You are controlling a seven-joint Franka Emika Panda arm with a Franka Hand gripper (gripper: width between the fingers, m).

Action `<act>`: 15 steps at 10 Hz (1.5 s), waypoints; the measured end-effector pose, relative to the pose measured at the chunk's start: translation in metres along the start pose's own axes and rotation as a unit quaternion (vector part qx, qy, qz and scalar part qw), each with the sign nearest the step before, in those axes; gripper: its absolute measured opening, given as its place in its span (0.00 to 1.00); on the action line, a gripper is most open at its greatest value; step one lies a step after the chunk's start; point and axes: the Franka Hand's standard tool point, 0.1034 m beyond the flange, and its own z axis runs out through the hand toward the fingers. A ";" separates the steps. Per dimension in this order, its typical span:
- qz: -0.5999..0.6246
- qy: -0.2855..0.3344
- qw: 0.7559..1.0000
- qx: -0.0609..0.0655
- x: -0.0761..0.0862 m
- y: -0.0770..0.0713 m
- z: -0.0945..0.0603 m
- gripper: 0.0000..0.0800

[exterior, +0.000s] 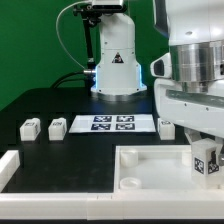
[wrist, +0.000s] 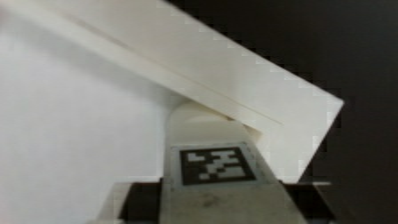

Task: Assemble one leg

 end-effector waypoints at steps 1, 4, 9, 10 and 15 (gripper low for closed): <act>0.083 -0.008 0.996 0.003 -0.001 0.000 0.000 0.37; 0.296 -0.019 0.955 0.009 -0.006 -0.004 0.000 0.37; 0.373 -0.013 0.928 0.008 0.002 -0.001 0.000 0.37; 0.371 -0.013 0.928 0.007 0.002 -0.001 0.000 0.37; 0.357 -0.029 0.933 0.043 -0.012 -0.023 -0.044 0.81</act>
Offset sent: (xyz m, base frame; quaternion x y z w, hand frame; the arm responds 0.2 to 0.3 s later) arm 0.0134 0.0020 0.0044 0.0196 -0.0017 0.2627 0.9647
